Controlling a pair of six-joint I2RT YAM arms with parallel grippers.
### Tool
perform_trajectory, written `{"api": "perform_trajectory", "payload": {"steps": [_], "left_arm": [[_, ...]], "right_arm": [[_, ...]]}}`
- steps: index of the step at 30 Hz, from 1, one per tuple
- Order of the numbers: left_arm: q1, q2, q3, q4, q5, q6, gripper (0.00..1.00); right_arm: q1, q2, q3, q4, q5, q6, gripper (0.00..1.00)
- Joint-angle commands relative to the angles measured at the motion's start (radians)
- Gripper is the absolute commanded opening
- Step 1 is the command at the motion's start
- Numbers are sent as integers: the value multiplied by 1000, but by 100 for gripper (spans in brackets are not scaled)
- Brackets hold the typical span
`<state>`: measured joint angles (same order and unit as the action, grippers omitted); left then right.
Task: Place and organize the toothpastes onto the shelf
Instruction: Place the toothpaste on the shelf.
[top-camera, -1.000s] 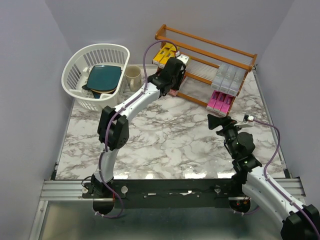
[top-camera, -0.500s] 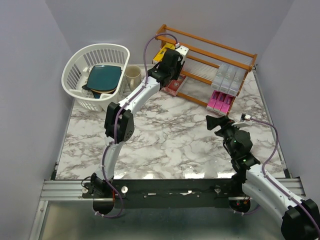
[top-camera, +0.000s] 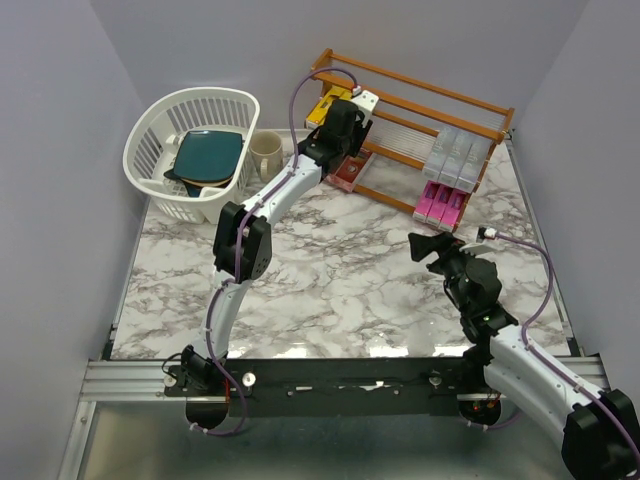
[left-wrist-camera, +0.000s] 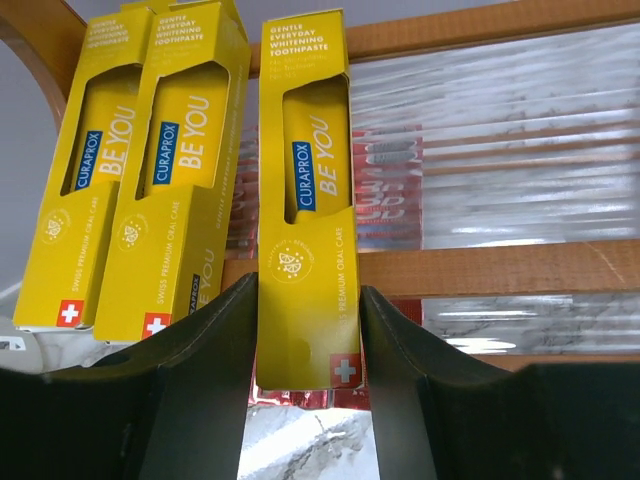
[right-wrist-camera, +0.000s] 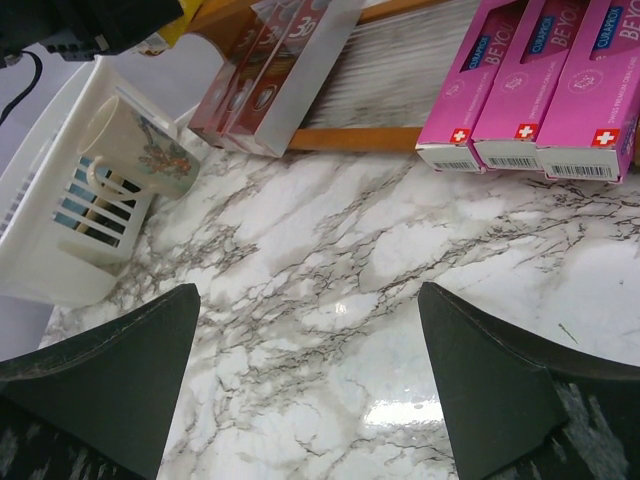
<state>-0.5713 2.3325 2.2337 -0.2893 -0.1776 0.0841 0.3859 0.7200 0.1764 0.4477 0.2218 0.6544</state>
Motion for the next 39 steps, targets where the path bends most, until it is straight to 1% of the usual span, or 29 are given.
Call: {"api": "perform_trajectory", "payload": {"steps": [1, 2, 6, 9, 12, 16, 19, 24, 31, 36, 39], "left_arm": [[2, -22, -39, 111, -46, 34, 56], [2, -27, -40, 116, -49, 36, 56], [2, -22, -37, 130, -48, 57, 49], [4, -22, -43, 136, -37, 60, 45], [2, -60, -92, 177, -25, 51, 42], [4, -114, -209, 284, 0, 42, 41], [2, -131, -236, 341, 18, 45, 41], [4, -92, -183, 322, 24, 55, 41], [17, -9, -53, 250, 16, 63, 42], [24, 19, -31, 236, 13, 72, 47], [25, 25, -40, 231, 18, 71, 47]], "right_arm": [[-1, 7, 18, 26, -18, 2, 99], [-1, 10, 18, 26, -18, 1, 99], [-1, 19, 24, 29, -27, 1, 99], [-1, 29, 28, 26, -33, -1, 99], [-1, 30, 29, 26, -38, -1, 99], [-1, 29, 29, 25, -38, -2, 99], [-1, 27, 29, 25, -39, -1, 99], [-2, 29, 31, 25, -39, -2, 99], [-1, 32, 29, 29, -44, -1, 99], [-1, 39, 31, 32, -47, -1, 99], [-1, 47, 31, 36, -50, -1, 99]]}}
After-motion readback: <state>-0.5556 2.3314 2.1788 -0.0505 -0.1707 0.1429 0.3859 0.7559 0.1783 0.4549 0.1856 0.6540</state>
